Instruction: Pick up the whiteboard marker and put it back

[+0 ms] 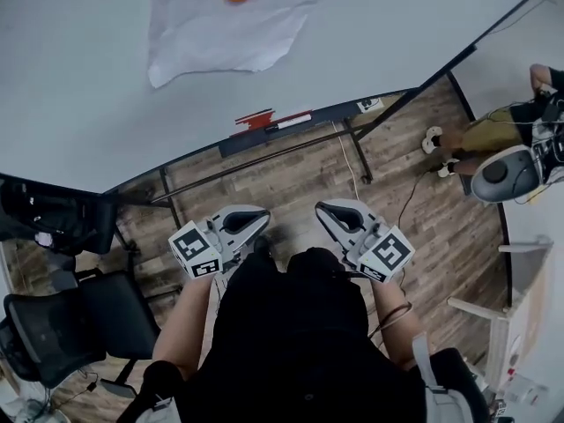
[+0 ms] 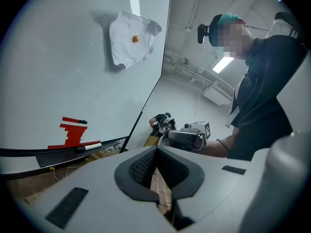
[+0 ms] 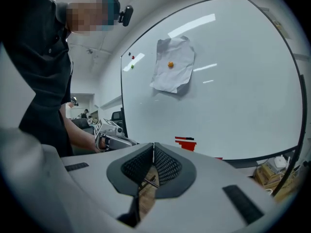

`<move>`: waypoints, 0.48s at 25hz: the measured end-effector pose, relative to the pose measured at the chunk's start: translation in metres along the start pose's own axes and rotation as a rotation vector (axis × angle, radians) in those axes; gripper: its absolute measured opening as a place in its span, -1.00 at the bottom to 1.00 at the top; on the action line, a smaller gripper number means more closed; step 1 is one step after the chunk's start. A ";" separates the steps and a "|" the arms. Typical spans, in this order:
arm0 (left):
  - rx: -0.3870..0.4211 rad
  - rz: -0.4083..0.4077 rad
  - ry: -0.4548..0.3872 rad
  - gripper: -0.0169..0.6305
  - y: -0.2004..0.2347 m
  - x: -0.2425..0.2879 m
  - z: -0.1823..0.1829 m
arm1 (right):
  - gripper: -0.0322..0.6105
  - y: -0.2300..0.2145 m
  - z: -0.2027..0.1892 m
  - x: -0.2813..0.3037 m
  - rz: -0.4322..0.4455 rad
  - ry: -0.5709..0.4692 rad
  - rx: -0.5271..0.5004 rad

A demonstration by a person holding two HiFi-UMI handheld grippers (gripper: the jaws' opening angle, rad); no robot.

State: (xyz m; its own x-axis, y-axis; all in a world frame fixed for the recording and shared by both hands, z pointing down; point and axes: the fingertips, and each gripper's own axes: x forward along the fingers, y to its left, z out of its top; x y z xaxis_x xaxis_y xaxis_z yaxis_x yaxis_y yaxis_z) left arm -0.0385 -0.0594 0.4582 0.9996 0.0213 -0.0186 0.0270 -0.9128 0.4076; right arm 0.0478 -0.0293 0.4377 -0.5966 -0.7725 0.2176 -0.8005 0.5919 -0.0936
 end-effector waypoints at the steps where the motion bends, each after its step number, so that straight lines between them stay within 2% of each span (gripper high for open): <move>1: -0.006 0.000 -0.005 -0.91 0.003 0.003 0.002 | -0.83 -0.003 0.000 0.001 0.000 0.004 0.007; 6: -0.014 0.023 -0.001 -0.91 0.024 0.024 0.009 | -0.83 -0.037 -0.001 0.010 0.034 0.002 0.028; 12: -0.006 0.146 -0.008 -0.91 0.051 0.040 0.024 | -0.83 -0.084 0.007 0.028 0.126 -0.032 0.016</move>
State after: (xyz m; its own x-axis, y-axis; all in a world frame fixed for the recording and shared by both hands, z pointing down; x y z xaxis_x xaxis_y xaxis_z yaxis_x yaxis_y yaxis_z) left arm 0.0022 -0.1153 0.4564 0.9929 -0.1142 0.0342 -0.1182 -0.9034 0.4121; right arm 0.0976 -0.1026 0.4445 -0.6938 -0.6992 0.1724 -0.7197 0.6812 -0.1337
